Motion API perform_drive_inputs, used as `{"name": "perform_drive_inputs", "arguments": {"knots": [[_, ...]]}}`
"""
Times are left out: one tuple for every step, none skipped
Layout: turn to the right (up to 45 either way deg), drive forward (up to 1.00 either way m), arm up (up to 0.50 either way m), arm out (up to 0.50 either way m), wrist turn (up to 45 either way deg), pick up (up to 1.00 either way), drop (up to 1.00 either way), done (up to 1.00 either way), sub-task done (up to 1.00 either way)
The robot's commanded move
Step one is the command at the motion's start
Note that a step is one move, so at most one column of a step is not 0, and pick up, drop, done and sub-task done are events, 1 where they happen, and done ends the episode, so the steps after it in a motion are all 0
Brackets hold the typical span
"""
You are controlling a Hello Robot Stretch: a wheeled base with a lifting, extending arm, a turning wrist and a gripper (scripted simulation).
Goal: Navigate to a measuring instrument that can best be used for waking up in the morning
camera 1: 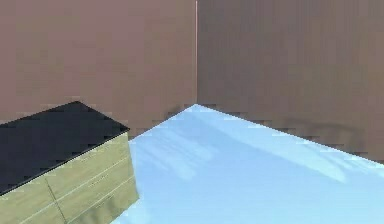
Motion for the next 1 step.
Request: {"name": "perform_drive_inputs", "arguments": {"knots": [[36.0,0.0,0.0,0.0,0.0,0.0,0.0,0.0,0.0]]}}
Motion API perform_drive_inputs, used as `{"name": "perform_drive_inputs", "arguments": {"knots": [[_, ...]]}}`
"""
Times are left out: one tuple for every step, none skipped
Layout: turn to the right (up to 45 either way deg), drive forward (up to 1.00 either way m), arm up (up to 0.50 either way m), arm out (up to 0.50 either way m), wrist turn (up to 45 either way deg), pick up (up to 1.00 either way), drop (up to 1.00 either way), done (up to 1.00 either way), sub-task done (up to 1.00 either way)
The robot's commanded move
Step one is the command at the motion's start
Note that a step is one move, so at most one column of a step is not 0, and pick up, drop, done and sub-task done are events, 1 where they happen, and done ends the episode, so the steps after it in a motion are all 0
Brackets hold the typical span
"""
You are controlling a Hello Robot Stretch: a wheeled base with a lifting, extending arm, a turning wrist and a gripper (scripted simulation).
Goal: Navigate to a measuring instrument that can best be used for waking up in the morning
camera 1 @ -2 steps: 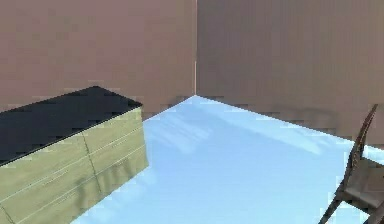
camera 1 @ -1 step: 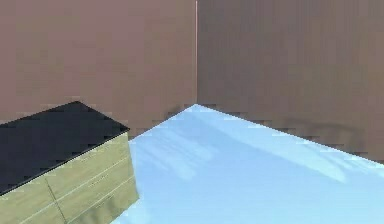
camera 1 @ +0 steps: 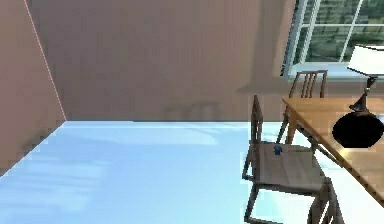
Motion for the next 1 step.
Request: {"name": "perform_drive_inputs", "arguments": {"knots": [[0.0,0.5,0.0,0.0,0.0,0.0,0.0,0.0,0.0]]}}
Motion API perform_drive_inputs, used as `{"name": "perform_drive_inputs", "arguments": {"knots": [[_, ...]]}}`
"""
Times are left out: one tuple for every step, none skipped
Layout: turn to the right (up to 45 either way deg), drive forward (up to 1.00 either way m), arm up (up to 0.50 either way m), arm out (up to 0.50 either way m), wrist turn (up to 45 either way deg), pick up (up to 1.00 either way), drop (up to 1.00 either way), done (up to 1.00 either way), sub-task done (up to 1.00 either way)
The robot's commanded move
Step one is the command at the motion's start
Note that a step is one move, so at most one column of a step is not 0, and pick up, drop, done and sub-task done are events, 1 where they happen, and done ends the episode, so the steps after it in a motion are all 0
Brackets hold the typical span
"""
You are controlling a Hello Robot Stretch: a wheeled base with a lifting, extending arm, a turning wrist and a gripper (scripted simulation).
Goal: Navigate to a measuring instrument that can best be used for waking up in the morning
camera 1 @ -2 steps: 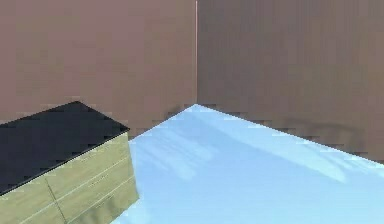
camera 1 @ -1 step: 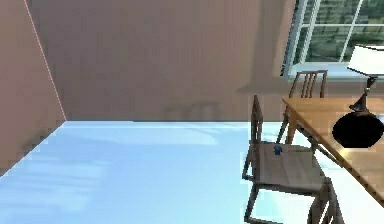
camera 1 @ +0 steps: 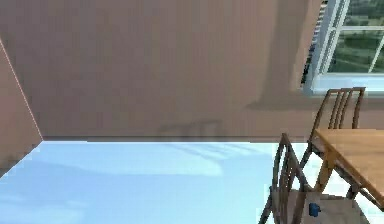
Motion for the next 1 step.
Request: {"name": "perform_drive_inputs", "arguments": {"knots": [[45.0,0.0,0.0,0.0,0.0,0.0,0.0,0.0,0.0]]}}
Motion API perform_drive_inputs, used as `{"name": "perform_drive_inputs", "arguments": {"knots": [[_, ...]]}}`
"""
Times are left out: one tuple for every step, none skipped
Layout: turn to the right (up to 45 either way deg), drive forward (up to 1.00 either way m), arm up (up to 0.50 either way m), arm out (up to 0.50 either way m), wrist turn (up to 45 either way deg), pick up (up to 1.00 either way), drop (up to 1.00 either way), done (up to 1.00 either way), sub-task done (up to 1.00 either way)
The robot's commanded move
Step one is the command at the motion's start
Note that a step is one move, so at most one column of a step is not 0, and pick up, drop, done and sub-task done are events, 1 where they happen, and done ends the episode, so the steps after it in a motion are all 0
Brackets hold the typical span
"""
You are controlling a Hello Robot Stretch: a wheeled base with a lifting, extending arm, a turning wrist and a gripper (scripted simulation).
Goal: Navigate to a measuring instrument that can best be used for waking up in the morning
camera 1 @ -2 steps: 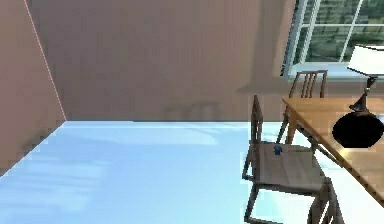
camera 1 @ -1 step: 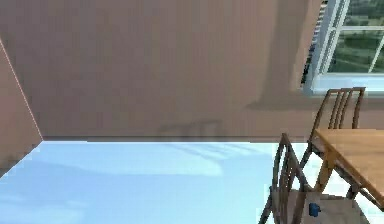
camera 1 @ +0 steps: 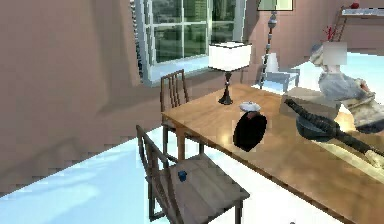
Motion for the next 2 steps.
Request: {"name": "perform_drive_inputs", "arguments": {"knots": [[18.0,0.0,0.0,0.0,0.0,0.0,0.0,0.0,0.0],[0.0,0.0,0.0,0.0,0.0,0.0,0.0,1.0,0.0]]}}
